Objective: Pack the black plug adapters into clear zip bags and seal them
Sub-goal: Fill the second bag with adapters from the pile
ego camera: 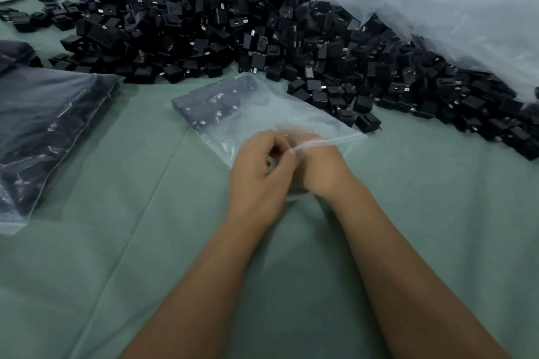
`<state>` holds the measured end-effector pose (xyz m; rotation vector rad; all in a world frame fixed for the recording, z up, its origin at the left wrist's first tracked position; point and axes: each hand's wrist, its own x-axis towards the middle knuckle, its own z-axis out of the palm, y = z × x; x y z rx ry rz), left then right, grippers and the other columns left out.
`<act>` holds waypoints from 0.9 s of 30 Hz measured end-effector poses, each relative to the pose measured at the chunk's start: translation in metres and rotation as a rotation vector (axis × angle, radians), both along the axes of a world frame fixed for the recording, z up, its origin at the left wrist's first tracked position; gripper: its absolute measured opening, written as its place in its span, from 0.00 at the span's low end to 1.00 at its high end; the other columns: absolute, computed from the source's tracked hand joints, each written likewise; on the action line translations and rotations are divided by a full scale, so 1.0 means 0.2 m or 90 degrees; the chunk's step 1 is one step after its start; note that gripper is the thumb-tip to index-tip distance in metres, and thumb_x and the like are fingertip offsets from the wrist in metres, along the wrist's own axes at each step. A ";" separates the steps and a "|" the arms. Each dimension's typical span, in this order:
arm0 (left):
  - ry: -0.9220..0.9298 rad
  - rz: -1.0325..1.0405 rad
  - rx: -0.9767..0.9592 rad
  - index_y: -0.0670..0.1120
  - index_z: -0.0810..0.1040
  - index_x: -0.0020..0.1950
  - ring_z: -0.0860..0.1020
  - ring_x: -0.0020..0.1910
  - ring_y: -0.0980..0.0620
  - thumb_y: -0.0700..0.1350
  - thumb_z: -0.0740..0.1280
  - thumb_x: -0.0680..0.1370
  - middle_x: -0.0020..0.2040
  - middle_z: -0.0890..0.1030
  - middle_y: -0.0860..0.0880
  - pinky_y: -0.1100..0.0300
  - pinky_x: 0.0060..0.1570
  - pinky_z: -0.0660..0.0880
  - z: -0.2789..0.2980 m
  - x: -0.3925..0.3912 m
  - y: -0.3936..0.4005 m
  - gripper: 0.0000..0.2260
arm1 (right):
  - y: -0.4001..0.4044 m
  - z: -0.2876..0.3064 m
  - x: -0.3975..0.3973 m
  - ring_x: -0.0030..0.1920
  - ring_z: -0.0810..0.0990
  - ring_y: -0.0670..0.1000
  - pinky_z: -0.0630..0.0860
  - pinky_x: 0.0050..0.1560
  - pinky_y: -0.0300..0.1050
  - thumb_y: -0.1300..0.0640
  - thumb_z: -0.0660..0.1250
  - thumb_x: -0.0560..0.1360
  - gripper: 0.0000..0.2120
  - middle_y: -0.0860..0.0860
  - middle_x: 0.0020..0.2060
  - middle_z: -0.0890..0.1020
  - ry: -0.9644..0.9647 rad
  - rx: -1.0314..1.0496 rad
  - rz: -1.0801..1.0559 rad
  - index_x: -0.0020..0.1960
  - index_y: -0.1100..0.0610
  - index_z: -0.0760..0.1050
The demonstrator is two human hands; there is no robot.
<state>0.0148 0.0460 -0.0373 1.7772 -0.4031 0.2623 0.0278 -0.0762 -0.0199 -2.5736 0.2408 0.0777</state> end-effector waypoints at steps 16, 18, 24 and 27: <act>0.151 0.042 -0.035 0.42 0.74 0.39 0.66 0.29 0.59 0.41 0.66 0.74 0.28 0.71 0.56 0.68 0.28 0.64 -0.03 0.04 0.01 0.06 | -0.45 -0.11 -0.05 0.71 0.60 0.56 0.57 0.69 0.50 0.51 0.58 0.77 0.26 0.56 0.73 0.61 -0.185 -0.031 -0.386 0.74 0.40 0.59; 0.152 0.039 -0.041 0.42 0.74 0.38 0.66 0.28 0.59 0.41 0.66 0.74 0.28 0.71 0.57 0.68 0.28 0.64 -0.03 0.04 0.01 0.06 | -0.43 -0.14 -0.03 0.72 0.58 0.56 0.53 0.70 0.54 0.49 0.53 0.79 0.26 0.56 0.73 0.62 -0.087 -0.169 -0.309 0.75 0.40 0.55; 0.147 0.033 -0.045 0.41 0.75 0.38 0.66 0.28 0.60 0.41 0.66 0.74 0.28 0.71 0.57 0.70 0.27 0.64 -0.04 0.05 0.01 0.06 | -0.43 -0.16 -0.03 0.58 0.70 0.56 0.63 0.57 0.46 0.52 0.63 0.76 0.17 0.51 0.51 0.72 -0.281 -0.106 -0.330 0.64 0.43 0.71; 0.143 0.037 -0.047 0.40 0.75 0.39 0.67 0.29 0.60 0.41 0.66 0.74 0.29 0.73 0.55 0.71 0.28 0.65 -0.05 0.05 0.01 0.06 | -0.43 -0.15 -0.05 0.48 0.76 0.52 0.73 0.48 0.45 0.58 0.65 0.73 0.16 0.47 0.43 0.76 -0.346 0.024 -0.395 0.58 0.45 0.72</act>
